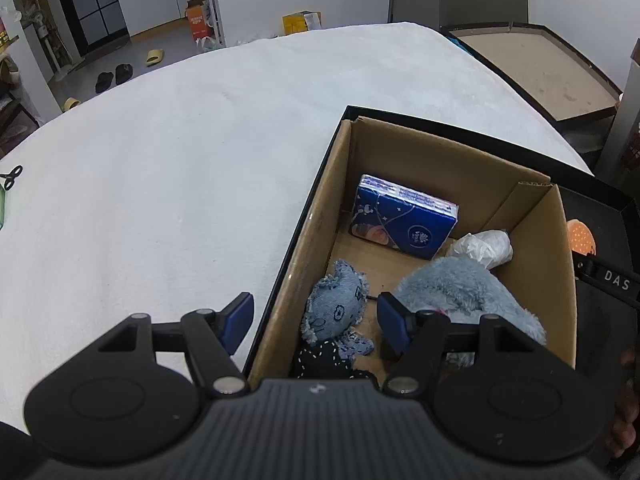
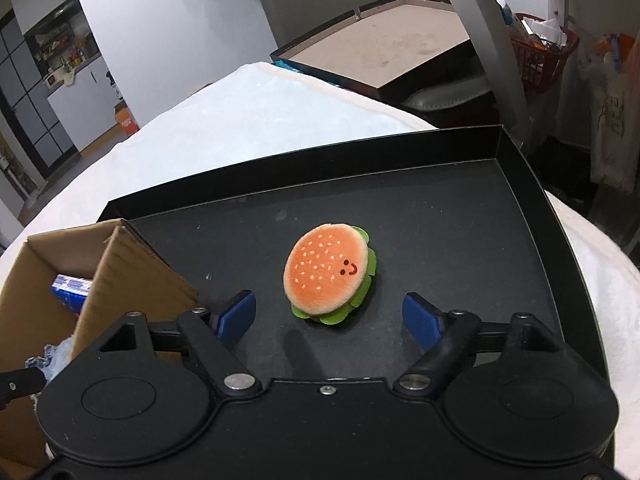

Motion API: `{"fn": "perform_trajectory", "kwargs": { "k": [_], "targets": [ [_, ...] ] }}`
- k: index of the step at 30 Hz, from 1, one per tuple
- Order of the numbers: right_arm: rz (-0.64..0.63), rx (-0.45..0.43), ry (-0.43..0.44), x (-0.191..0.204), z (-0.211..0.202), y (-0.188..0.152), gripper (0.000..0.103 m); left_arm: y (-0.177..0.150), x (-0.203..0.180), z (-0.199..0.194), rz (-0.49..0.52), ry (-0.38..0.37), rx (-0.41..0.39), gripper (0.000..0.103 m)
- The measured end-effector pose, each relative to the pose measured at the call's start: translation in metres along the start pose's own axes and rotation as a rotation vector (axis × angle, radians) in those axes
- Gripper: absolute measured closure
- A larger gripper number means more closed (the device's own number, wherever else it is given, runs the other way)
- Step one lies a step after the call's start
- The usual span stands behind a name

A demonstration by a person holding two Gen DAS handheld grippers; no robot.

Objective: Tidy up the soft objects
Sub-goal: 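Move the right gripper to the burger plush and grasp it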

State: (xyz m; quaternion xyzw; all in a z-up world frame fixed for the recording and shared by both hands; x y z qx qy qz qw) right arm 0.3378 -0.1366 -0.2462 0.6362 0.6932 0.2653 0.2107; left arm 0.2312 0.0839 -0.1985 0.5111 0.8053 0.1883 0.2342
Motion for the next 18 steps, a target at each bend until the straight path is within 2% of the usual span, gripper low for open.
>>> {"fn": "perform_trajectory", "kwargs": {
  "k": [3,8,12,18],
  "targets": [
    [-0.016,-0.02,-0.013,0.0019,0.0011,-0.0016,0.029,0.0,-0.0014,0.001,0.0,0.002,0.005,0.037],
    [0.013,-0.017,-0.01,-0.0039,0.0008,-0.0013,0.043,-0.0022,-0.0077,0.0015,0.022,-0.003,0.016,0.037],
    [0.006,0.01,-0.002,-0.0035,0.0049,-0.0015,0.071,-0.0043,-0.0099,0.0009,0.038,-0.003,0.019,0.036],
    [-0.003,0.023,-0.018,-0.0059,-0.0012,-0.0047,0.079,-0.003,-0.0084,-0.0024,0.035,-0.012,0.012,0.036]
  ]
}}
Point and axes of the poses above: each gripper's, at about its wrist camera, not at the fingertips, and z roughly the way its jaws point, x to its left, y to its top, the point moved 2 cm from there along z, roughly the way its jaws point, and after that the axes turned 15 degrees about -y, right-handed, at the moved point
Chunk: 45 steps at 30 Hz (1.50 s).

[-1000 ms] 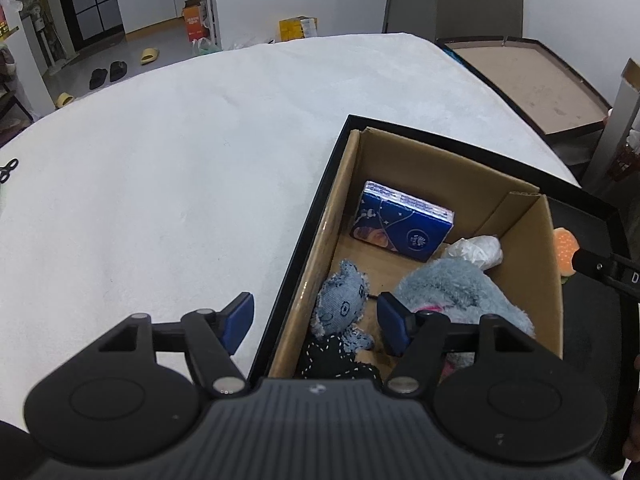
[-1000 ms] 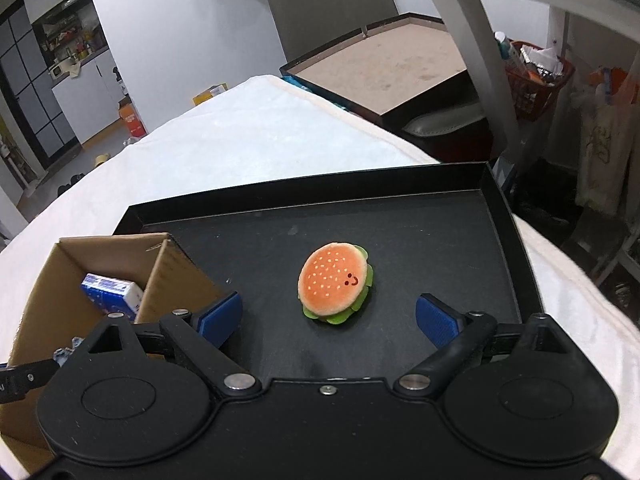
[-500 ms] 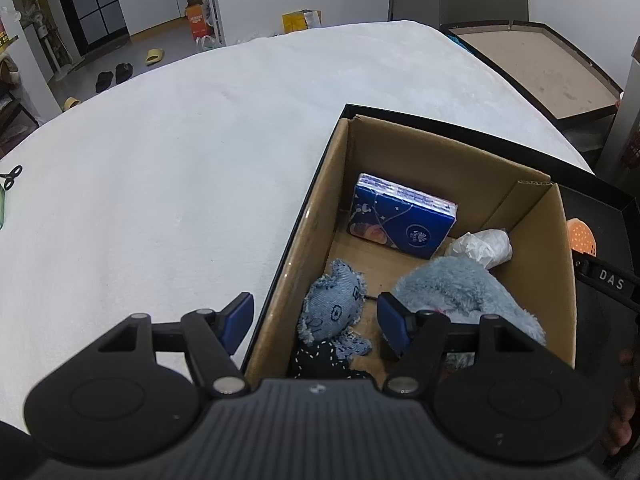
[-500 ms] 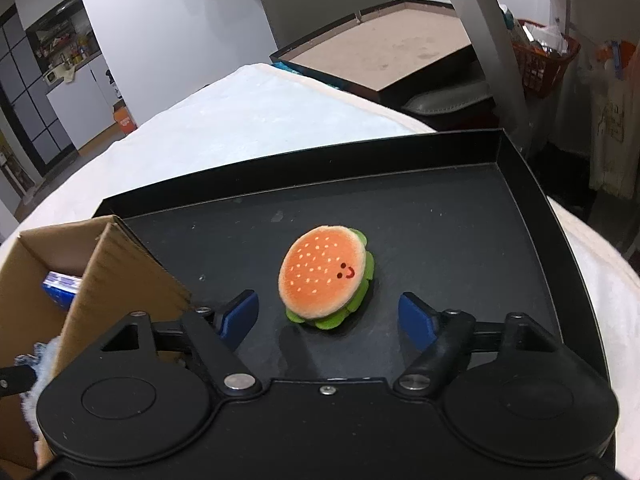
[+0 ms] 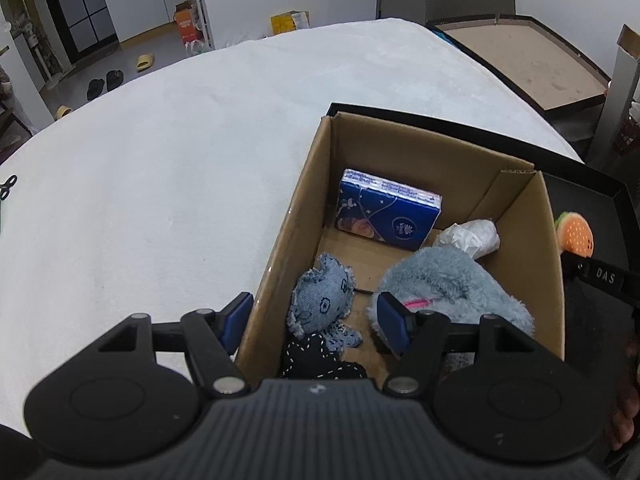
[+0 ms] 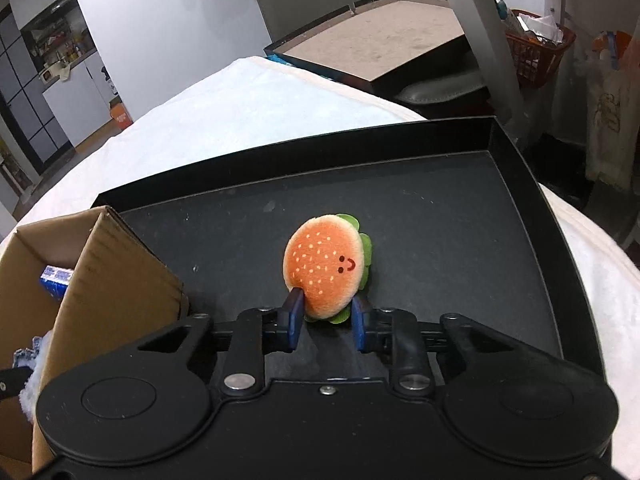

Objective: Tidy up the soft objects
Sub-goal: 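Move the right gripper to the burger plush and grasp it, then carry the burger plush into the box and open the right gripper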

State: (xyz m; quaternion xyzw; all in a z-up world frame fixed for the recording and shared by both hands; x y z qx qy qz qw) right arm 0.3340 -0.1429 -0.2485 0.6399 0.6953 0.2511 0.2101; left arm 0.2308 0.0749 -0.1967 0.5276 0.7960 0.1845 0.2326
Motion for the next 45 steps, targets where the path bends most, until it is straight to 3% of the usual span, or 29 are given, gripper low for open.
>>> {"fn": "perform_trajectory", "kwargs": {
  "k": [7,20,29,41,45],
  "targets": [
    [-0.025,0.033,-0.033,-0.002,-0.018,-0.012,0.081,-0.002,0.002,-0.003,-0.004,-0.016,0.006,0.037],
    [-0.055,0.014,-0.048,0.009,-0.061,-0.017,0.083,-0.008,0.013,-0.011,-0.034,-0.069,0.018,0.037],
    [-0.053,-0.046,-0.076,0.014,-0.098,-0.009,0.083,-0.011,0.024,-0.022,-0.069,-0.127,0.002,0.037],
    [-0.102,-0.114,-0.095,0.041,-0.136,0.003,0.083,-0.013,0.041,-0.034,-0.139,-0.223,-0.017,0.042],
    [-0.121,-0.129,-0.097,0.053,-0.144,0.005,0.083,-0.012,0.047,-0.035,-0.159,-0.25,-0.017,0.052]
  ]
}}
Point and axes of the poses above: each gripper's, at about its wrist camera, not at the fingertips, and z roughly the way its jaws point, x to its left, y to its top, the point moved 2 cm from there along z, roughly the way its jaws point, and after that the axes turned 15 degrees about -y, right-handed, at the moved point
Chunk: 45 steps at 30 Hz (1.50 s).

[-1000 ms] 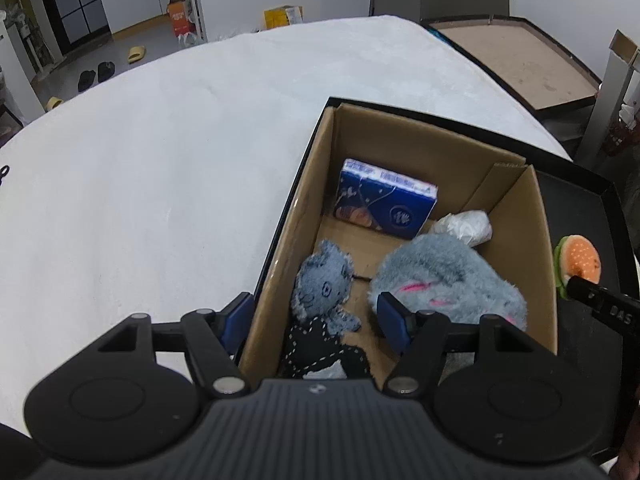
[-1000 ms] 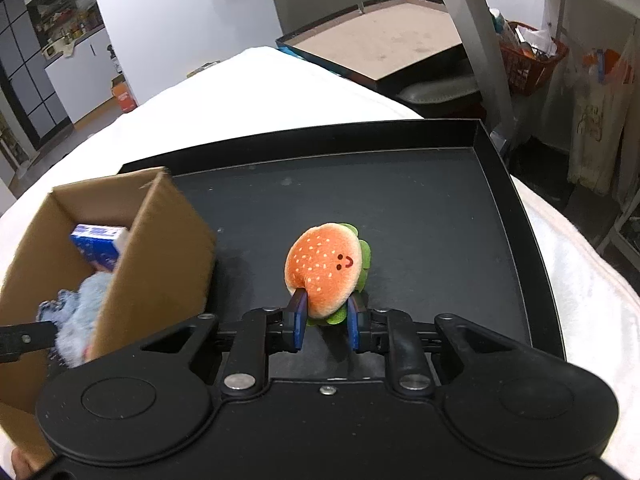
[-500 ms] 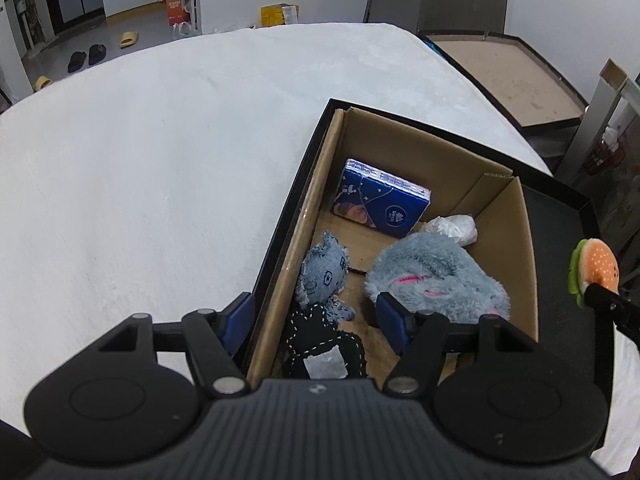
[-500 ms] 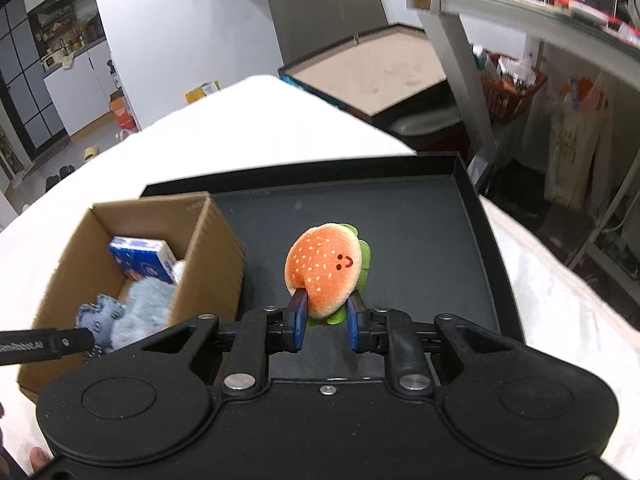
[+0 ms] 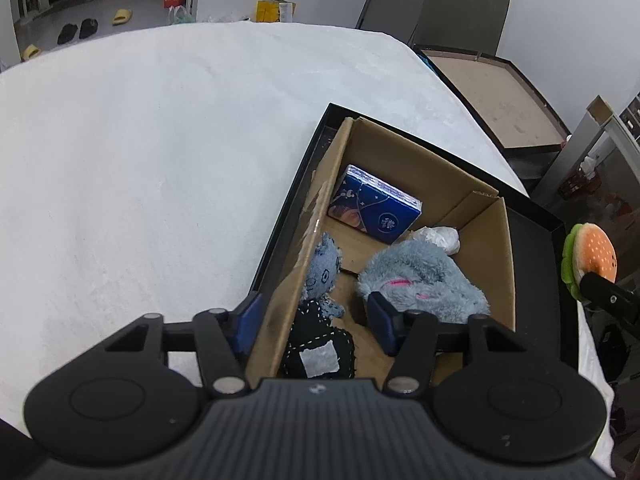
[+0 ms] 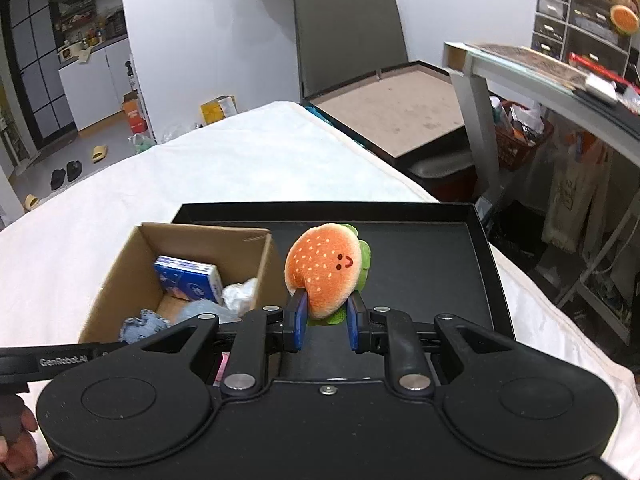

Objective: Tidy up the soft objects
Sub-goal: 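Carry the burger plush into the box and open the right gripper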

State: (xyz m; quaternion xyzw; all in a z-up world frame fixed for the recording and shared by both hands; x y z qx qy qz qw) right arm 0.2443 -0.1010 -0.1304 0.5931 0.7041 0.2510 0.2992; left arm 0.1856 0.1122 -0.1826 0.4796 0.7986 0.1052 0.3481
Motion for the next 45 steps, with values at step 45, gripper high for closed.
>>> {"fn": "perform_trajectory", "kwargs": {
  "k": [45],
  "targets": [
    [-0.061,-0.009,0.088,0.061,-0.04,0.006,0.07,0.001,0.018,-0.008,-0.034,-0.024,0.02,0.078]
  ]
}}
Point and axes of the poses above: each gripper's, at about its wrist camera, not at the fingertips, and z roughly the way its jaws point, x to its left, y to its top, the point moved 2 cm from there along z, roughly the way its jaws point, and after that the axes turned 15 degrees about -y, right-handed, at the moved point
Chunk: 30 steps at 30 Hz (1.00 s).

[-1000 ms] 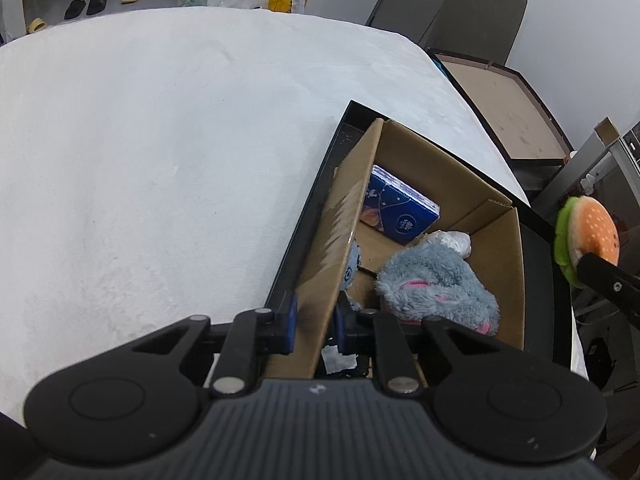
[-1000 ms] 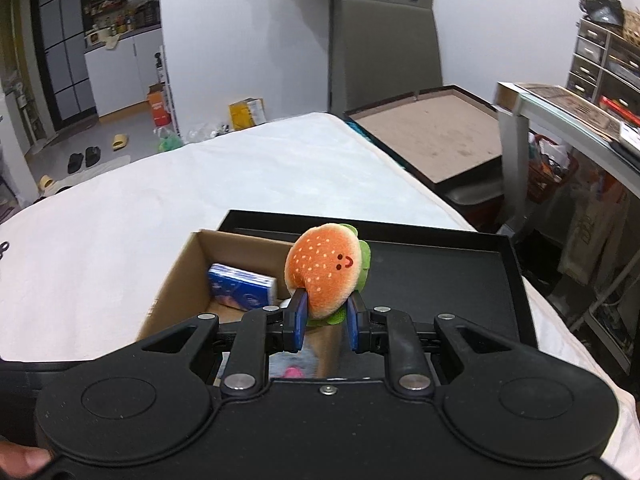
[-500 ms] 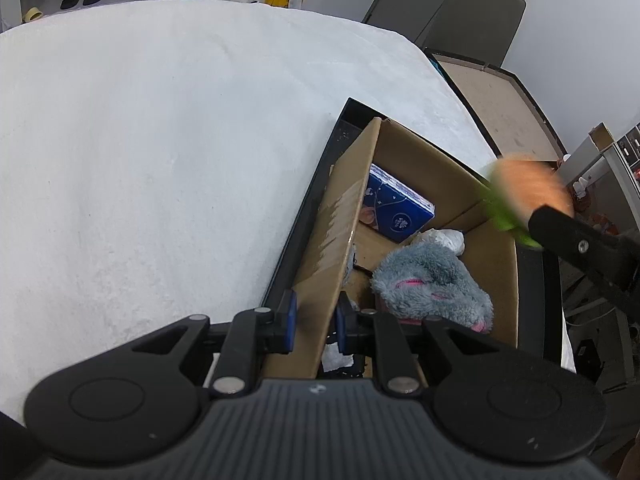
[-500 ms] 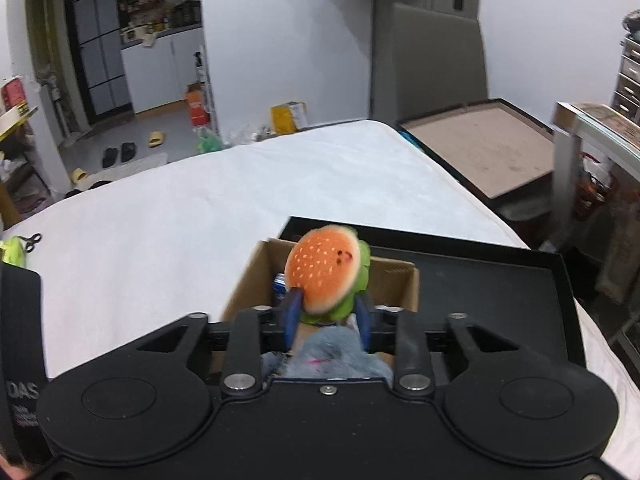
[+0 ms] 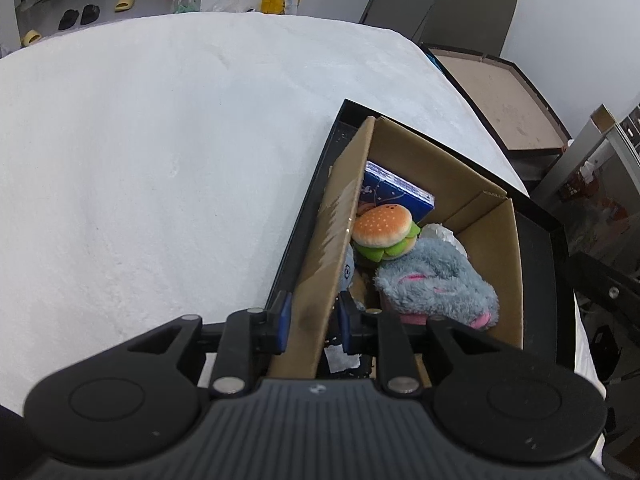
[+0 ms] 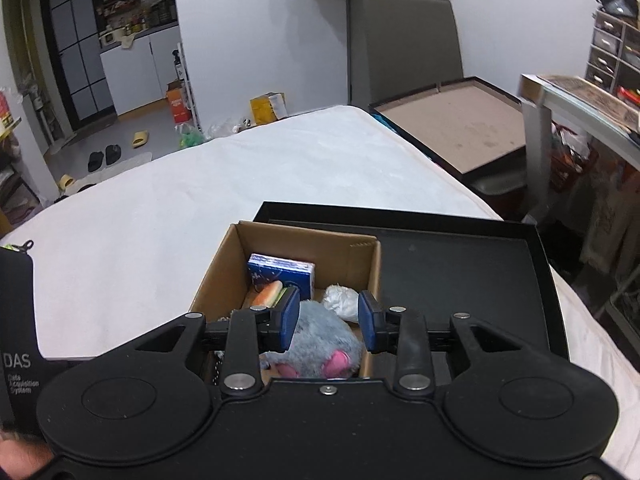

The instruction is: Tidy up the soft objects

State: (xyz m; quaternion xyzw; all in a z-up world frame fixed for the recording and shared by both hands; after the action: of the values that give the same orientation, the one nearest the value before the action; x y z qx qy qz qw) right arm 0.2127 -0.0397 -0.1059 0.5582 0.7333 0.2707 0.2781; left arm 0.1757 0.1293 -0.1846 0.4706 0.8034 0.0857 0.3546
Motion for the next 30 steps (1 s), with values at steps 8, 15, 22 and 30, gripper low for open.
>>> {"fn": "perform_trajectory", "kwargs": {
  "k": [8,15,22,30],
  "targets": [
    [0.064,0.044,-0.007,-0.03,-0.008,-0.008,0.059,-0.005,-0.026,-0.009,0.1,0.005,0.024,0.057],
    [0.113,0.06,-0.017,-0.057,-0.021,-0.014,0.053,-0.005,-0.055,-0.03,0.175,-0.014,0.03,0.045],
    [0.153,0.062,-0.016,-0.079,-0.039,-0.017,0.041,-0.012,-0.093,-0.054,0.271,-0.034,0.023,0.033],
    [0.197,0.049,-0.009,-0.097,-0.061,-0.026,0.023,-0.017,-0.114,-0.088,0.321,-0.029,0.003,0.017]
  ]
}}
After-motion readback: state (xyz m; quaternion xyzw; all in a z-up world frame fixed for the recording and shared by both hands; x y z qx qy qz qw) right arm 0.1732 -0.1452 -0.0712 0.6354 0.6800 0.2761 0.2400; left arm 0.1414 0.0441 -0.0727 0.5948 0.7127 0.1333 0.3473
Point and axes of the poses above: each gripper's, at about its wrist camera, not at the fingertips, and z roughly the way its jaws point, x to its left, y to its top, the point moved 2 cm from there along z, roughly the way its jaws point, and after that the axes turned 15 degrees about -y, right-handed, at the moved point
